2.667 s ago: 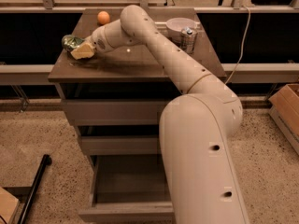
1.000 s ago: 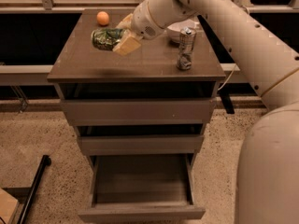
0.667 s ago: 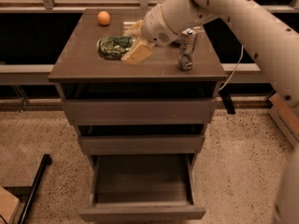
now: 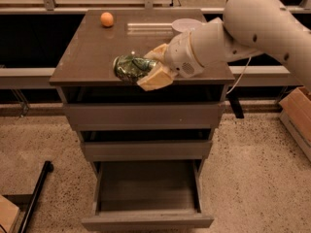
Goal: Place green can into bottom drawer
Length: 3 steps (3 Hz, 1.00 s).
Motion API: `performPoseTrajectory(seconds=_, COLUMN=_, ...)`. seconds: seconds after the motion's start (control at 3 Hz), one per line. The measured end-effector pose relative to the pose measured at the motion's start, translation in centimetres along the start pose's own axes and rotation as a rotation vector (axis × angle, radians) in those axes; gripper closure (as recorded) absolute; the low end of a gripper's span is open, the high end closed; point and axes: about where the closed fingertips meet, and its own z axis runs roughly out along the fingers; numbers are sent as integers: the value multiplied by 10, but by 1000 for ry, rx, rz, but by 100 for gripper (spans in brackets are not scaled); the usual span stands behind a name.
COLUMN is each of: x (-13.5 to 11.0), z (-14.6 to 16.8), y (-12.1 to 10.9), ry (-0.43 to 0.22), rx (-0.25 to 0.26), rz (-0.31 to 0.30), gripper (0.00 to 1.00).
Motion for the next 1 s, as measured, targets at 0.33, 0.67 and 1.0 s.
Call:
performPoseTrajectory(seconds=0.33, x=36, z=4, y=34, ry=-24, rx=23, rz=141, gripper=100)
performPoseTrajectory(seconds=0.67, x=81, z=17, y=76, ry=-47, rx=-2, rz=308, gripper=100)
performPoseTrajectory(seconds=1.0, x=81, z=17, y=76, ry=-47, rx=-2, rz=308, gripper=100)
